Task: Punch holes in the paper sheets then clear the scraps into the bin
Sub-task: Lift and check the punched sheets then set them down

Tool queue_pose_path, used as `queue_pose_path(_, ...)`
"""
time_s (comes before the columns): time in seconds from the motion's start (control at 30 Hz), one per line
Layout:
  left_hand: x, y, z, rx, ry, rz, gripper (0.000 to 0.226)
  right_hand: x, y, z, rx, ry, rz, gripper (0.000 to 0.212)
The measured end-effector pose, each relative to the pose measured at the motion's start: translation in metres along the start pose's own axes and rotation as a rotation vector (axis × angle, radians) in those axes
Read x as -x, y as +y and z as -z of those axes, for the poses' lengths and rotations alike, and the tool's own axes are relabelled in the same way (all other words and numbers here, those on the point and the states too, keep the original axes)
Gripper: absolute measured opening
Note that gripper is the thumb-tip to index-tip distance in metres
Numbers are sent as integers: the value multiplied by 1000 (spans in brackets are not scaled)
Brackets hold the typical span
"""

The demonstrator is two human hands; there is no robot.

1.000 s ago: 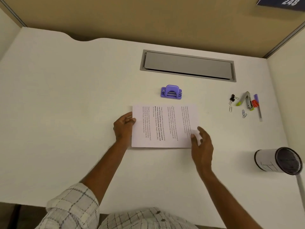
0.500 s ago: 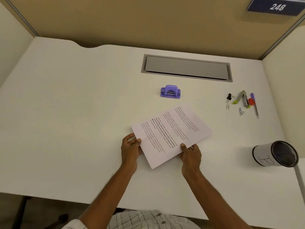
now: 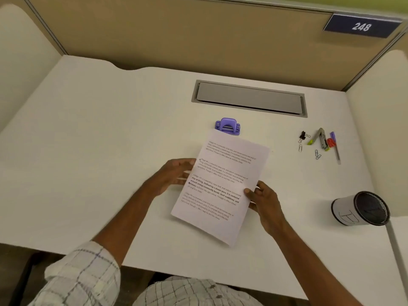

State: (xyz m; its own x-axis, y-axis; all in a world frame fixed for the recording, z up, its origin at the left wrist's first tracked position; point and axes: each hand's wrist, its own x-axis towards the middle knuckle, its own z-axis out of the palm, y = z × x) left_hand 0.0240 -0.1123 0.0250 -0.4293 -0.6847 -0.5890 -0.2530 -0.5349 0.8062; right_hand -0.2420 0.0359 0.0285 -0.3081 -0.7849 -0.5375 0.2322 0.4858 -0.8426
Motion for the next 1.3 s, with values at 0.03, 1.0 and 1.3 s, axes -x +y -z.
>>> queue_pose_path(0.03,-2,8,-3,-13,20,-54,28,0,-4,0,7,-12,26,34)
queue_pose_path(1.0,63,40,-28,166,295,-559,22,39,-72,-29,180,157,685,23)
queue_pose_path(1.3,63,38,-28,142,296,-535,24,45,-63,-44,273,209,648,20)
